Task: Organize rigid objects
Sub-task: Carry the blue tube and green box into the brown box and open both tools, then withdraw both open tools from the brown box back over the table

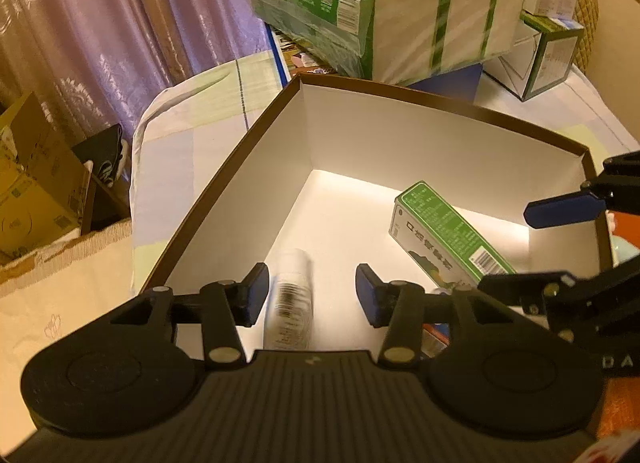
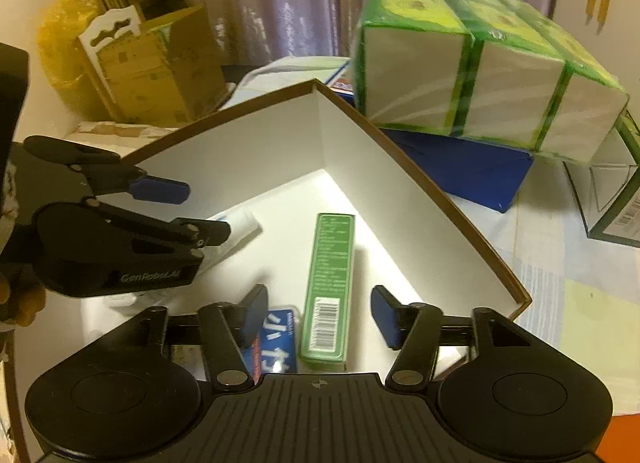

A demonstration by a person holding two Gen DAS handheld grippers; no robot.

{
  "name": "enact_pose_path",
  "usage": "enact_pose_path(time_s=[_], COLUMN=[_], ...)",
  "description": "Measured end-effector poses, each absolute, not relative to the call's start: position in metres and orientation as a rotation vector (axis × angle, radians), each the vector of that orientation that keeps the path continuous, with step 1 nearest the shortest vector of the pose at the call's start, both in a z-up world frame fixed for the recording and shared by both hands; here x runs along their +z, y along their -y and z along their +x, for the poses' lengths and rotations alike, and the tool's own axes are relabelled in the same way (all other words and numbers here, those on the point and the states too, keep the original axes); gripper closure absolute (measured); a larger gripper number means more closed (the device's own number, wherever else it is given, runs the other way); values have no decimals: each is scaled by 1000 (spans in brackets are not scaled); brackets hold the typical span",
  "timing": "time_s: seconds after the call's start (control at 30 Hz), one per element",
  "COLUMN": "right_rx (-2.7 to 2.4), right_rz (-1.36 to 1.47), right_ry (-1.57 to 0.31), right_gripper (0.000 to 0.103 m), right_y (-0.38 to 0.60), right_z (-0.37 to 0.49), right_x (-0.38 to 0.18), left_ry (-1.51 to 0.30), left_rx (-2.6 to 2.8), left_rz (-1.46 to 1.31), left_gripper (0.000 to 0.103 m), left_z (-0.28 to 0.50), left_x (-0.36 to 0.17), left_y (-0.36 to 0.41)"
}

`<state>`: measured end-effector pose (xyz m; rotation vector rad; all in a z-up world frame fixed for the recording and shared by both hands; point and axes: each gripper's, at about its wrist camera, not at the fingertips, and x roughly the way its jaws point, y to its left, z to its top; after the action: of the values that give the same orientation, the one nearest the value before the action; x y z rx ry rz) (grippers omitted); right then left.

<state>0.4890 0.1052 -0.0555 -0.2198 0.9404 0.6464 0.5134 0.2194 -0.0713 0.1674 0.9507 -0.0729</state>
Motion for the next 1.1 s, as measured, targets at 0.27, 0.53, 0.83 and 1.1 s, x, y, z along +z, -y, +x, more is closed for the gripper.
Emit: enact_pose_path(time_s=[0.27, 0.53, 0.83, 1.1], right_rx=[679, 690, 702, 707], right_rz=[-217, -196, -174, -153], right_ry=[-927, -911, -874, -853], right_gripper=[41, 40, 40, 40], right_y=[-99, -90, -75, -57], right_z=[472, 455, 427, 401], right_x=[-46, -36, -19, -10], left_ry=[-968, -957, -916, -901], left_rx=[-36, 0, 22, 19], left_rz=[96, 53, 22, 11], left_gripper=[59, 59, 59, 59], left_z=[485, 450, 410, 378], left_x=[-57, -38, -17, -8], left_y=[-223, -223, -212, -193])
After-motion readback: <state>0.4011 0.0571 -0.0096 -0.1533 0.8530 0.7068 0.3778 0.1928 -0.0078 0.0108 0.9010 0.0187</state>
